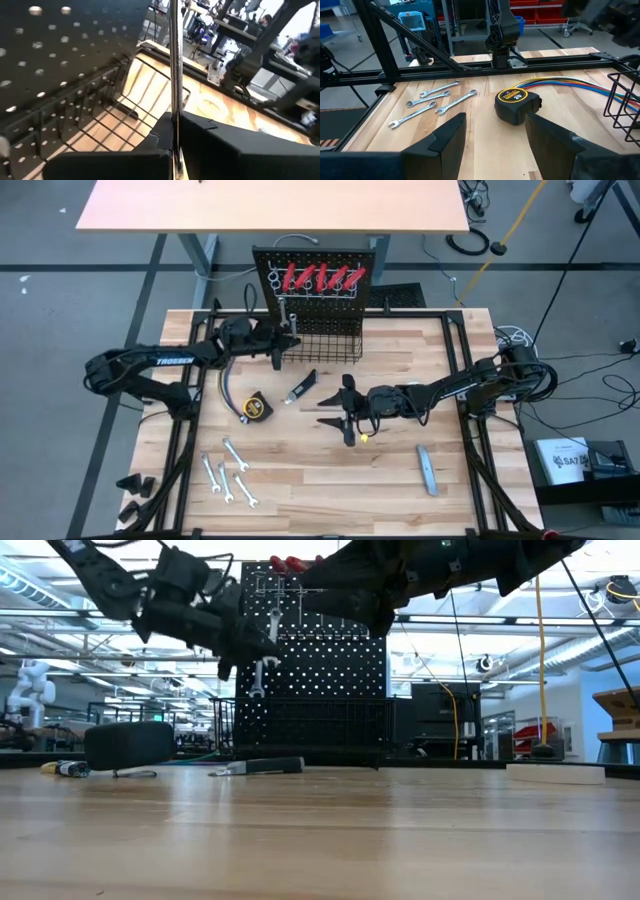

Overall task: Hang tools onto peg board
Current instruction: Hang the wrench on the peg board

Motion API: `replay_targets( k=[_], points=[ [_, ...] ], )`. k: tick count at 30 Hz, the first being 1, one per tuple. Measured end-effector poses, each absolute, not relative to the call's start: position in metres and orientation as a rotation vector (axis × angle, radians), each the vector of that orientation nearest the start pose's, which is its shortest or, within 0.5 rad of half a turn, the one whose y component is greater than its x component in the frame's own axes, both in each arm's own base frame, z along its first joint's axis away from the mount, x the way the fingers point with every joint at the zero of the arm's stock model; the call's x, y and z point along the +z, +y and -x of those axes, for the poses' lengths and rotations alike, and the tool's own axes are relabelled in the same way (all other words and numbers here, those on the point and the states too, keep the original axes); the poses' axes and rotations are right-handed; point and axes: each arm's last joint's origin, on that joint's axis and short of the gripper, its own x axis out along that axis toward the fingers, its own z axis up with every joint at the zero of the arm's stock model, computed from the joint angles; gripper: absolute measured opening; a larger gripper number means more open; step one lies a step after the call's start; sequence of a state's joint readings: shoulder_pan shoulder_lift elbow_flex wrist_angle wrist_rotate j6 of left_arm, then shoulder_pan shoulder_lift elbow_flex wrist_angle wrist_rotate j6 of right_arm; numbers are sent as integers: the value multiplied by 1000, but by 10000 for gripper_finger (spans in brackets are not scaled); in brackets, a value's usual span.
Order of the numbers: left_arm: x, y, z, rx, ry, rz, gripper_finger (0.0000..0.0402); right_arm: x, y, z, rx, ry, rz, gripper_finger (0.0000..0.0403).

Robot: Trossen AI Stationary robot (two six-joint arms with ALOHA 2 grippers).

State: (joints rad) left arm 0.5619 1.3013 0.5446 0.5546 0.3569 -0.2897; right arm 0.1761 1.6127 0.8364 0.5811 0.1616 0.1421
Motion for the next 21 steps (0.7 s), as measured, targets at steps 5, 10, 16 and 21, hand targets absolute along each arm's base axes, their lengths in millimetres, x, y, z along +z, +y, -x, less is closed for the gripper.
replay_targets(
  k=[5,10,16,21],
  points=[
    [206,146,-227,239,129,422,13,219,55,-338,0,202,-107,196],
    [202,156,-223,262,129,442,13,217,55,-337,0,219,-104,196],
    [203,157,-222,238,117,455,13,216,55,-337,-1,225,-103,196],
    [205,154,-224,198,109,449,12,216,55,-337,-2,226,-104,196]
  ],
)
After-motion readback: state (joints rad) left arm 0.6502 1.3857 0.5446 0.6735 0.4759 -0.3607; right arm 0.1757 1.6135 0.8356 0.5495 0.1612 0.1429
